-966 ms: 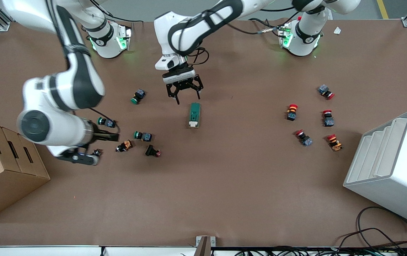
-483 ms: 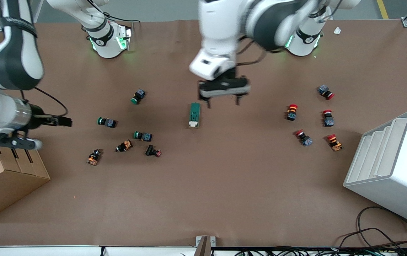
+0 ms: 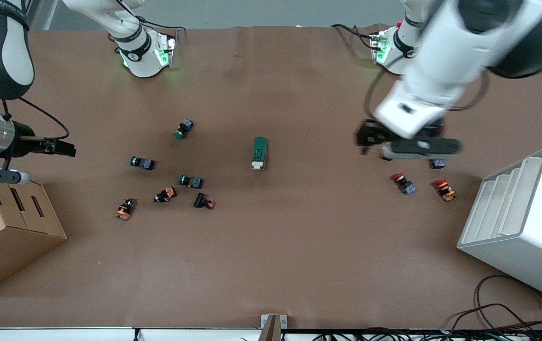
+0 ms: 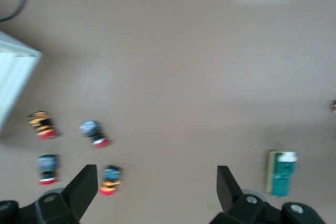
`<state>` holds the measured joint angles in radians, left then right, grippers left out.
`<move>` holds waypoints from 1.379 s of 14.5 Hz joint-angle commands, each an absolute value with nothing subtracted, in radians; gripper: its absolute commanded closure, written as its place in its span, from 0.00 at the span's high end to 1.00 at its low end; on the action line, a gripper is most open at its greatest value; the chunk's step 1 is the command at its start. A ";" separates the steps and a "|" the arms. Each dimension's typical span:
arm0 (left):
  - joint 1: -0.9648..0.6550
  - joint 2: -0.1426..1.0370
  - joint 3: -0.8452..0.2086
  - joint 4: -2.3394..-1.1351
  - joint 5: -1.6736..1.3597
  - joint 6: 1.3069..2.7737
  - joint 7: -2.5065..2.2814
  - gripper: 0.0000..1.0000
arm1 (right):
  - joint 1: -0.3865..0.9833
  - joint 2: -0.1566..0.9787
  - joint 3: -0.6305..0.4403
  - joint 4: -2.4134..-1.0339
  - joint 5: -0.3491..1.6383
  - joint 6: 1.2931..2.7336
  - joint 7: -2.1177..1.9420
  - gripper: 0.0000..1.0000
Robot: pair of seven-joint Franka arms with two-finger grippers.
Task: Close load switch with both arms
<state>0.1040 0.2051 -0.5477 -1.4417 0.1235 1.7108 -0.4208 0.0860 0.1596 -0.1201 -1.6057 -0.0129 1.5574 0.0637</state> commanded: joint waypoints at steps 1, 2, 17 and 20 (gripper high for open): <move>0.172 0.125 -0.542 -1.448 0.094 1.635 -0.281 1.00 | 0.031 0.147 -0.101 -1.597 -0.034 1.559 0.000 1.00; 0.169 0.103 -0.507 -1.456 0.094 1.619 -0.252 1.00 | 0.028 0.152 -0.101 -1.563 -0.032 1.557 -0.005 1.00; -0.029 -0.132 -0.051 -1.652 -0.020 1.460 -0.060 1.00 | 0.003 0.187 -0.100 -1.469 0.034 1.430 -0.008 1.00; -0.028 -0.123 -0.054 -1.645 -0.020 1.463 -0.058 1.00 | 0.014 0.103 -0.095 -1.541 0.029 1.448 -0.012 1.00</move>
